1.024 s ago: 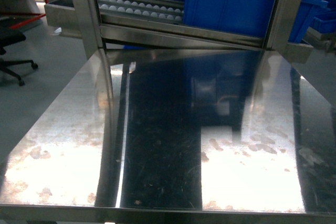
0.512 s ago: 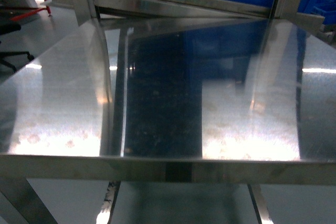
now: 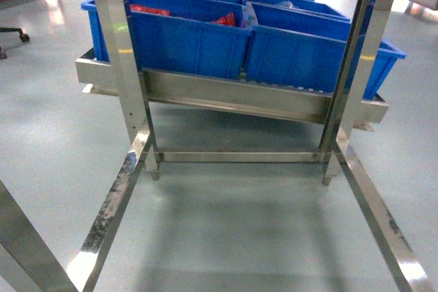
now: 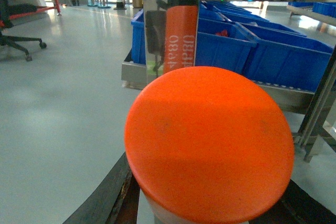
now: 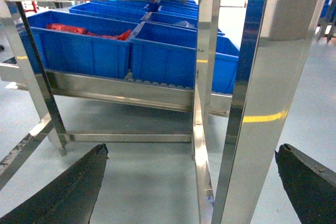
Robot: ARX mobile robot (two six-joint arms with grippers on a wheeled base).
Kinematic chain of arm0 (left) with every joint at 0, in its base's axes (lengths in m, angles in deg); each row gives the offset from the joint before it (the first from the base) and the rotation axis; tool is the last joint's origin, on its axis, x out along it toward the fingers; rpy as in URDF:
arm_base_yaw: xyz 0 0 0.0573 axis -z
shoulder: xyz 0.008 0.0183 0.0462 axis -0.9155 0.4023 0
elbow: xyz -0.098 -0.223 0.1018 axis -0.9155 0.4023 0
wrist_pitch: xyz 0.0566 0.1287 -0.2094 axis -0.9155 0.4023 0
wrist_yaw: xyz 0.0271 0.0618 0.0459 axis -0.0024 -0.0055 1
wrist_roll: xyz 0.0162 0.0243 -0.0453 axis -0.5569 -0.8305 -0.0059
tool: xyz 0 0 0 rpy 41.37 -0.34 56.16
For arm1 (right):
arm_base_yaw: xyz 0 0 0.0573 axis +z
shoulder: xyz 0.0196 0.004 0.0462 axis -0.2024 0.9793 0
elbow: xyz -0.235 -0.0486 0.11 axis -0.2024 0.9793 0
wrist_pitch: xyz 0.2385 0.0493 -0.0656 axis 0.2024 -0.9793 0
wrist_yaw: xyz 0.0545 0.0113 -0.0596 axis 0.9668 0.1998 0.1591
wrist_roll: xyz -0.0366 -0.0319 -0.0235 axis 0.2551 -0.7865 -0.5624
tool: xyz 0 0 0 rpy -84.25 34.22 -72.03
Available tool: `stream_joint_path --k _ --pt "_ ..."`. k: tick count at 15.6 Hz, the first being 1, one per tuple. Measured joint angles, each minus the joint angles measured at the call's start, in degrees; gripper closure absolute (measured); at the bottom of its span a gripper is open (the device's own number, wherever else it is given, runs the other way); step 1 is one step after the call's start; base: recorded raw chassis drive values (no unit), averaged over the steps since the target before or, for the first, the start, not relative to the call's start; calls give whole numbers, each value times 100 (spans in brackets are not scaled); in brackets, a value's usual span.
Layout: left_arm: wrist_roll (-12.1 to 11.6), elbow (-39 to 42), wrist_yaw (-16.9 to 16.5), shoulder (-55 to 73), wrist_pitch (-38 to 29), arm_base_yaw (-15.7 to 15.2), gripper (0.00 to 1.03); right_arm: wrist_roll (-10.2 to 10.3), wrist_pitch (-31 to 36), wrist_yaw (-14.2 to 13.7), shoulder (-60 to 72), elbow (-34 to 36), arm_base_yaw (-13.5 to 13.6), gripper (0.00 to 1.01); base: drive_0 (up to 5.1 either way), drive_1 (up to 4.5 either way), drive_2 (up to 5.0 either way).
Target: Pick capacitor and pack into box
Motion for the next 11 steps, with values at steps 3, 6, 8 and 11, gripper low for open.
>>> stream_joint_path --k 3,6,8,11 --pt "-7 0 -11 0 0 0 59 7 2 -7 0 0 0 3 0 0 0" --pt "-7 0 0 0 -7 0 59 4 2 -2 0 0 0 3 0 0 0" --pt "-7 2 4 0 -9 0 59 7 11 -4 0 0 0 3 0 0 0" --pt "-9 0 2 0 -9 0 59 7 9 -4 0 0 0 3 0 0 0"
